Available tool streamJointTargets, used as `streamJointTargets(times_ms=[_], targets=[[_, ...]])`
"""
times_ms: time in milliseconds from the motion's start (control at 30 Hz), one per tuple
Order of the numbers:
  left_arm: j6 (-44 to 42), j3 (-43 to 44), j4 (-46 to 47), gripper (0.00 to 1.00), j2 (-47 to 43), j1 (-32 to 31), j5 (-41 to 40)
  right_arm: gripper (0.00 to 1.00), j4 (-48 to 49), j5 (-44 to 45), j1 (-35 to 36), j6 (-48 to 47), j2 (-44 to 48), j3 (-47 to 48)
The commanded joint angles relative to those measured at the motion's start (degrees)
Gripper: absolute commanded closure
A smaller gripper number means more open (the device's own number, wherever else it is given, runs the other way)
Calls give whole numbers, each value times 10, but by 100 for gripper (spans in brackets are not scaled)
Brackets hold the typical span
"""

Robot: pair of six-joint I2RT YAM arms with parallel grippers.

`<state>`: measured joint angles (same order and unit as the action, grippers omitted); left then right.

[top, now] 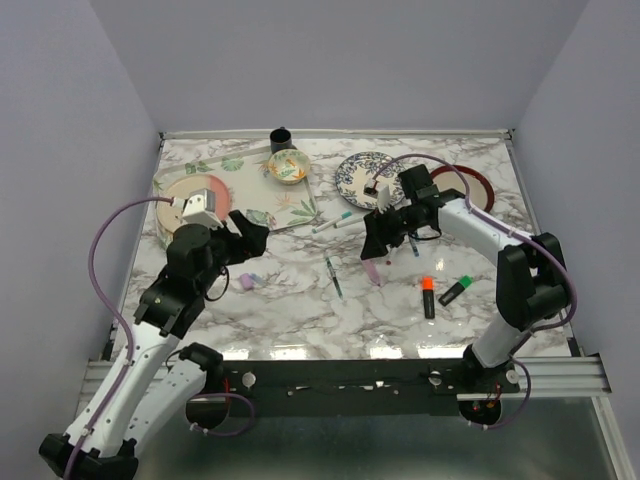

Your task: Open the pen caps

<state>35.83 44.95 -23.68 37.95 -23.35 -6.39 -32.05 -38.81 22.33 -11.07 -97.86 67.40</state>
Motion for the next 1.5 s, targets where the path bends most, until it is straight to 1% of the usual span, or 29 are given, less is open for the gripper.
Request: streamJointTargets(times_ms=[0,33,67,100,133,167,200,233,267,300,333,367,533,633,1033,1233,1467], targets=[[63,-114,34,25,29,2,109,29,-40,-74,3,-76,26,2],[82,-132,56,42,60,0,141,30,-42,-70,3,-76,26,4],[96,-156,90,50,78,-4,153,30,-42,-65,3,-76,28,5],[103,-163,105,58,95,-22,158,30,-42,-58,3,-77,29,4],[115,-168,118,72,125,-37,146,31,-42,-58,3,-77,31,3],[121,-172,143,79,138,-54,133,31,-41,-57,2,-77,34,4],[125,-169,150,85,150,-89,122,31,-43,-57,3,-77,34,3],[128,-164,154,98,181,-103,108,31,-43,-55,3,-77,34,3],[129,-149,152,100,199,-118,84,31,-44,-54,3,-77,35,5],[128,-142,152,100,217,-126,72,31,-45,-53,3,-77,37,5],[129,-136,152,100,255,-139,68,31,-45,-49,3,-77,39,4],[129,-127,157,100,272,-142,52,31,-45,-48,3,-77,42,5],[130,-102,178,100,390,-157,33,31,-47,-43,2,-79,58,3],[122,-86,178,100,437,-167,19,31,-50,-45,-1,-80,64,4],[119,-30,206,100,544,-194,38,31,-52,-48,-11,-79,74,5],[124,-5,216,100,572,-199,44,31,-53,-49,-21,-78,80,5],[120,29,214,96,585,-201,60,31,-54,-47,-27,-79,82,5]])
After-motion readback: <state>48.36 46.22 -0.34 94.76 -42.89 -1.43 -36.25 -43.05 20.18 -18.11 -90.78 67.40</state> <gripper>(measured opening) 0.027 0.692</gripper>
